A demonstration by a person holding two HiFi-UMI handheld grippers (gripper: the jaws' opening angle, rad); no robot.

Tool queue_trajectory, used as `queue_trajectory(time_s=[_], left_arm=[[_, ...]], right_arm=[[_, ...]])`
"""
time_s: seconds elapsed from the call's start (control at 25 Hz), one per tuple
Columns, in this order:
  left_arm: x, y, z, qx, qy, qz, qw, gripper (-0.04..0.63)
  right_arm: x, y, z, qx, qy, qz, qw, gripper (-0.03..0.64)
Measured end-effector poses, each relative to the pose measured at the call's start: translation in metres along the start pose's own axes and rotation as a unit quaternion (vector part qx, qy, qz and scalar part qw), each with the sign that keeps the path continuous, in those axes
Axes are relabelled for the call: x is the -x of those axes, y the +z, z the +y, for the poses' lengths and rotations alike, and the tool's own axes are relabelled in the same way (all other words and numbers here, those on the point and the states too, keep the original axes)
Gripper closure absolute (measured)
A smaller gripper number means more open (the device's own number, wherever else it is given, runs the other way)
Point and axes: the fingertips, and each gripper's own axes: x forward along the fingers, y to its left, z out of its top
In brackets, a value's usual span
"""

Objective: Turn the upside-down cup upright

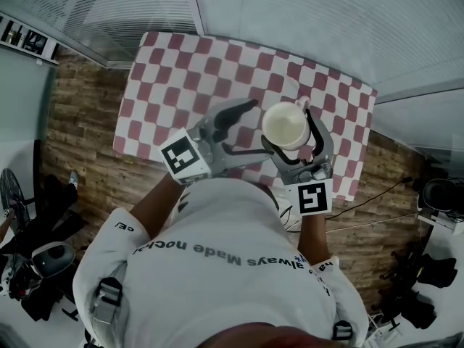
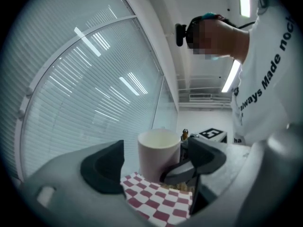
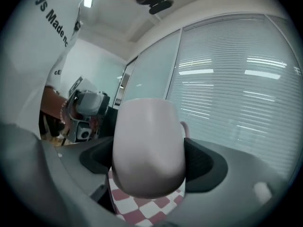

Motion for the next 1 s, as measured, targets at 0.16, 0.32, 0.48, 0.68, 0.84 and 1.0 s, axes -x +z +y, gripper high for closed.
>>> queue_trajectory(time_s=[0.16, 0.32, 0.48, 0.68, 0.84, 1.0], left_arm=[[-0.003, 0.008, -0.008, 0.005, -0.016, -0.012, 0.9998, 0.17], [-0.006, 0.012, -0.012, 0.004, -0.024, -0.01, 0.9997, 0.172], [-0.01, 0.015, -0.015, -0.002, -0.031, -0.006, 0.9995, 0.175], [-0.012, 0.011, -0.015, -0.014, -0.038, 0.002, 0.9992, 0.2], [-0.014, 0.008, -0.018, -0.017, -0.045, 0.012, 0.9988, 0.244], [-0.014, -0.001, -0.018, -0.029, -0.046, 0.033, 0.998, 0.246]], right_arm=[[0.002, 0.008, 0.007, -0.086, 0.025, -0.057, 0.994, 0.175], [0.006, 0.008, 0.015, -0.145, 0.069, -0.1, 0.982, 0.175], [0.007, 0.008, 0.02, -0.179, 0.095, -0.128, 0.971, 0.175], [0.006, 0.009, 0.028, -0.172, 0.12, -0.142, 0.967, 0.175], [0.004, 0.006, 0.029, -0.17, 0.125, -0.138, 0.968, 0.175], [0.0, -0.003, 0.032, -0.17, 0.129, -0.117, 0.97, 0.173]])
